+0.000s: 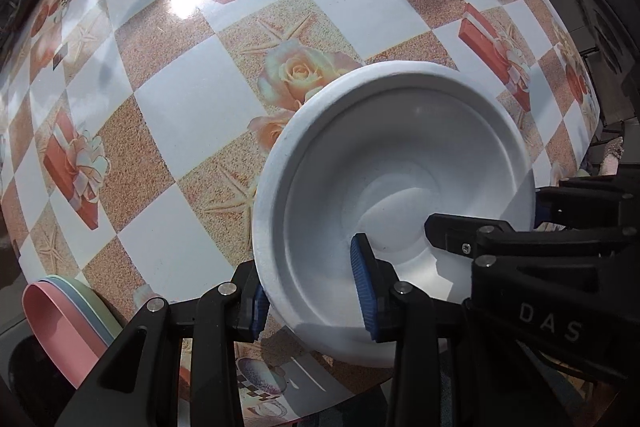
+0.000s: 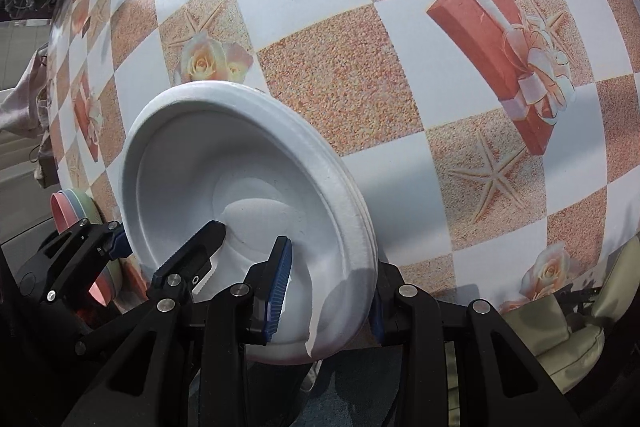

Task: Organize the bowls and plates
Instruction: 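Lift the bowl stack with both grippers and carry it to the plate stack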

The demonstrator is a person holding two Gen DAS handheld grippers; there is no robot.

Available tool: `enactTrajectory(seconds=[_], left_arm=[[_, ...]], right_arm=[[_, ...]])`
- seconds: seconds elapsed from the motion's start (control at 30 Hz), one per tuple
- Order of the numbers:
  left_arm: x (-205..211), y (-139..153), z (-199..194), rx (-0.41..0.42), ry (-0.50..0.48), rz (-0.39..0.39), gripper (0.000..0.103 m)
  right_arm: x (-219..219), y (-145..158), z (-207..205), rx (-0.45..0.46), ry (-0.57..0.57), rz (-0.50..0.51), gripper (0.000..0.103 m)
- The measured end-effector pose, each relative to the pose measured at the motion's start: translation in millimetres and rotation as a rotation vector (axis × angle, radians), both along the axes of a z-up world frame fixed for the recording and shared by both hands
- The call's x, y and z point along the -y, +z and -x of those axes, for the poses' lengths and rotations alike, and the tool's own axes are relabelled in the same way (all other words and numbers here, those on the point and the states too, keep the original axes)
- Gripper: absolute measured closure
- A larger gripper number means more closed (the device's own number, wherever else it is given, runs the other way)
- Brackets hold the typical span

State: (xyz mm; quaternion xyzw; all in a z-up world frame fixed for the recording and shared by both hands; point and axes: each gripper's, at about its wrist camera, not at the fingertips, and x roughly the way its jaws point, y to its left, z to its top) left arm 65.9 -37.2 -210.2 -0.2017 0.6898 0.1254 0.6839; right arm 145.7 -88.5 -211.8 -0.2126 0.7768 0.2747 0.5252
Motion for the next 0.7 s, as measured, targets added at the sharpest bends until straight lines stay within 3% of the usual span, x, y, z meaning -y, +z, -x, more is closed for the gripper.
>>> enactTrajectory(seconds=[0.23, 0.43, 0.7], left_arm=[[-9.3, -3.3, 30.8, 0.005, 0.066, 0.007, 0.063], [-21.9, -3.3, 59.3, 0.008, 0.112, 0.012, 0.063], [-26.6, -5.2, 73.3, 0.0, 0.101, -0.011, 0.06]], right_arm=[[-29.4, -0.5, 28.5, 0.012, 0.053, -0.002, 0.066], [-27.6, -1.7, 16.8, -0.015, -0.035, -0.03, 0.066], [-21.6, 0.3, 12.9, 0.041, 0.04, -0.018, 0.066]])
